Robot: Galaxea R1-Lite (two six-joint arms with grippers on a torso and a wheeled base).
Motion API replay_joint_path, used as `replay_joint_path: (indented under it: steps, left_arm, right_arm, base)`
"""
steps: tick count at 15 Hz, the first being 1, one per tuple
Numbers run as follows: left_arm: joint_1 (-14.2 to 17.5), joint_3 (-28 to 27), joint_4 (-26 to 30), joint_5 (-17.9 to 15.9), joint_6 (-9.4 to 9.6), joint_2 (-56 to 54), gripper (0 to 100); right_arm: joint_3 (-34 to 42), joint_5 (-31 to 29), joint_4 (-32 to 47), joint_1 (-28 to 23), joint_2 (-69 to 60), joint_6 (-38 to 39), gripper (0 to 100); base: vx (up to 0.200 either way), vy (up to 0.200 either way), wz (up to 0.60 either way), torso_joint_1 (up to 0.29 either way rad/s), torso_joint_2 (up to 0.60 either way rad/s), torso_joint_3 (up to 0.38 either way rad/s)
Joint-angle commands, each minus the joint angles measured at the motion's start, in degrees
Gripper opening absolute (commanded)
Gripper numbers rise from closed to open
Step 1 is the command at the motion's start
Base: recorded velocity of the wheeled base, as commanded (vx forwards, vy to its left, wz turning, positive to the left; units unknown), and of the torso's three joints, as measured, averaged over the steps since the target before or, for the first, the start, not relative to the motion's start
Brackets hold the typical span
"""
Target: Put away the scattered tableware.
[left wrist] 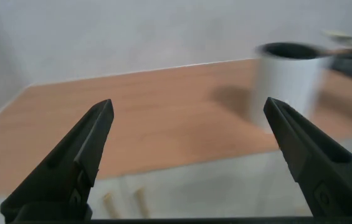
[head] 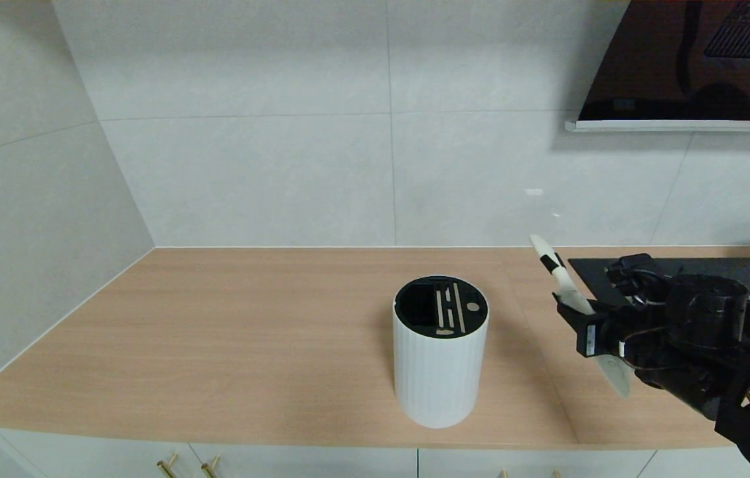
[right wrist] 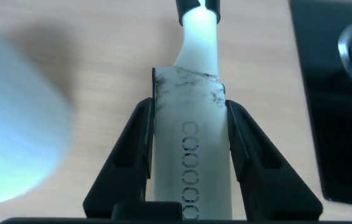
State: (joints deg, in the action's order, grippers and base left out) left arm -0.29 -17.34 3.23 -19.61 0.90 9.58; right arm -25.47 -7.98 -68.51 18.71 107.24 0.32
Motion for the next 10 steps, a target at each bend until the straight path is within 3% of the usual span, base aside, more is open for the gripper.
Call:
replay_joint_path:
  steps: [1, 3, 4, 6, 7, 9, 10]
  left_arm:
    - [-0.1, -16.1, 1.6, -8.9, -0.29, 22.1, 100]
    - [-0.7, -21.9, 0.3, -10.3, -1.25, 32.1, 100]
    - [-2.8, -23.4, -1.6, -10.4, -3.10, 37.0, 100]
    - [-8.3, -23.0, -8.2, -10.4, -7.14, 44.2, 100]
    - [-12.6, -22.1, -14.0, -10.3, -9.69, 49.6, 100]
    - [-14.8, -22.0, -20.4, -10.2, -11.45, 55.1, 100]
    - [-17.1, -22.3, -27.1, -10.0, -14.09, 60.4, 100]
  right_arm:
    - [-3.1, 0.0, 0.2, 2.1, -2.9, 0.4, 0]
    - [-6.4, 0.4, 0.4, 3.2, -2.8, 1.0, 0]
    - [-8.6, 0.6, 1.4, 4.1, -2.8, 0.8, 0]
    - [-13.6, 0.6, 7.4, 6.8, -3.7, 0.6, 0]
    - [-17.1, 0.2, 11.2, 9.5, -4.5, 0.6, 0]
    - [-19.8, -1.5, 12.3, 11.7, -4.7, 0.9, 0]
    - [-20.0, -4.3, 12.3, 14.0, -4.8, 1.0, 0]
  base:
    - [0.000, 0.000, 0.00, 0.000, 0.00, 0.000]
    - [0.000, 0.000, 0.00, 0.000, 0.00, 0.000]
    - [0.000, 0.000, 0.00, 0.000, 0.00, 0.000]
    - [0.000, 0.000, 0.00, 0.000, 0.00, 0.000]
    - [0.000, 0.000, 0.00, 0.000, 0.00, 0.000]
    - [0.000, 0.000, 0.00, 0.000, 0.00, 0.000]
    - [0.000, 0.000, 0.00, 0.000, 0.00, 0.000]
